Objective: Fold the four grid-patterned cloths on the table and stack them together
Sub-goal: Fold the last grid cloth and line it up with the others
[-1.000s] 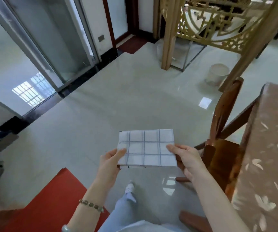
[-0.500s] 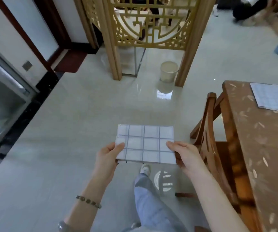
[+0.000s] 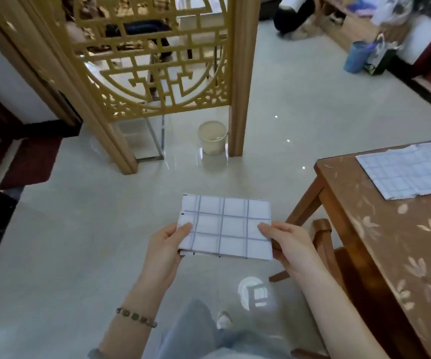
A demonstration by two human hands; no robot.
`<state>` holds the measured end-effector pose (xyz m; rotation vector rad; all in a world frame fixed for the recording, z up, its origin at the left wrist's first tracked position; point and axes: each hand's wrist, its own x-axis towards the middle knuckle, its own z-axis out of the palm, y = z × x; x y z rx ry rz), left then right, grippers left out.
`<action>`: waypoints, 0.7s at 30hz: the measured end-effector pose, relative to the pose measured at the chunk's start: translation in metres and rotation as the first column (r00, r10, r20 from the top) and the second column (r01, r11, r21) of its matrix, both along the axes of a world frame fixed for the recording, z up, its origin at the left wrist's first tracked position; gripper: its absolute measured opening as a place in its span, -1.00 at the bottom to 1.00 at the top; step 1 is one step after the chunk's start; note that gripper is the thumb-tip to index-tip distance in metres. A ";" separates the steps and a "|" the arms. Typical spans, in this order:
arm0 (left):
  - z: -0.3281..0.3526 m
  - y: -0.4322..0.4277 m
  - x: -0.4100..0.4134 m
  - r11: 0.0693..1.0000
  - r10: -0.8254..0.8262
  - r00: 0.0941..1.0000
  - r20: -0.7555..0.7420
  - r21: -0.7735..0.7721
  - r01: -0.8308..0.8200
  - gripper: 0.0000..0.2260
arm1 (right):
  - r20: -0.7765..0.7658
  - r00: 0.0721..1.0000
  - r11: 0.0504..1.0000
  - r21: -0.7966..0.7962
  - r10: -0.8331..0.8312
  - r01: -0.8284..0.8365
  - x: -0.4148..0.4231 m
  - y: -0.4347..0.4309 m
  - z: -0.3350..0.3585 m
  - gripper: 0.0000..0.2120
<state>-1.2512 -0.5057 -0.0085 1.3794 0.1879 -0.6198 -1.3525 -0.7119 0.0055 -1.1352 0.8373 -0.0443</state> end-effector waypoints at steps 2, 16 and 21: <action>-0.001 -0.022 0.034 0.999 -0.046 0.999 -0.006 -0.004 0.046 -0.83 | 0.010 0.998 0.999 -0.003 -0.054 0.054 0.024 -0.015 -0.001 -0.76; 0.005 -0.184 0.312 0.861 -0.506 0.862 0.035 0.084 0.502 -0.87 | 0.005 0.855 0.855 0.009 -0.519 0.519 0.224 -0.109 -0.008 -0.91; 0.007 -0.250 0.371 0.746 -0.658 0.753 0.015 0.150 0.649 -0.87 | -0.021 0.768 0.768 -0.025 -0.640 0.640 0.259 -0.143 -0.004 -0.88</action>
